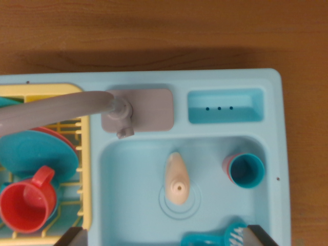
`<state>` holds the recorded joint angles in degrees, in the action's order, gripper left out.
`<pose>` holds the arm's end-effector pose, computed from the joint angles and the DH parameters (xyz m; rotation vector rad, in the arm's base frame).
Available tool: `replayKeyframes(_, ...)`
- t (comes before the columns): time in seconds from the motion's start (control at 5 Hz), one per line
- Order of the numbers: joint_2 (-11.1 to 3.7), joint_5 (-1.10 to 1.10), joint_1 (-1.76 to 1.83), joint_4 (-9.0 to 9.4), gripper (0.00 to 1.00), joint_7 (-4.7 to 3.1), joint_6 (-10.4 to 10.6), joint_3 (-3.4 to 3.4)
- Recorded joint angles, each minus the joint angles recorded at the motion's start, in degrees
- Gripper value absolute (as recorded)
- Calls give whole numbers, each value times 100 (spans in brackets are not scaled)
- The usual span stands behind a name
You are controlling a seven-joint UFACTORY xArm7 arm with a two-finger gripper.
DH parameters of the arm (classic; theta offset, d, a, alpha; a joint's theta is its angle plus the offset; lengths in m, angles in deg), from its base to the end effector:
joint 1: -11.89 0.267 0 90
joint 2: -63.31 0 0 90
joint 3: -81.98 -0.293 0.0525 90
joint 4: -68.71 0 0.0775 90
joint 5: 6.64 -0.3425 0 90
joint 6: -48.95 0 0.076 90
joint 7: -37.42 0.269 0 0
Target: Pick detergent from the sink
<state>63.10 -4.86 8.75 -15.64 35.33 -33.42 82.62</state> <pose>0.4849 -0.0400 0.3355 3.1086 -0.0402 0.0455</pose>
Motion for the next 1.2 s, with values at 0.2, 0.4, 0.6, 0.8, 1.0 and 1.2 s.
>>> replayKeyframes(0.2,-92,-23,-16,164,0,-55,227,17)
replayKeyframes(0.4,-92,-23,-16,164,0,-55,227,17)
replayKeyframes(0.6,-190,-48,-32,340,0,-115,470,35)
replayKeyframes(0.8,-190,-48,-32,340,0,-115,470,35)
replayKeyframes(1.0,-293,-75,-50,525,0,-177,726,55)
replayKeyframes(1.2,-293,-75,-50,525,0,-177,726,55)
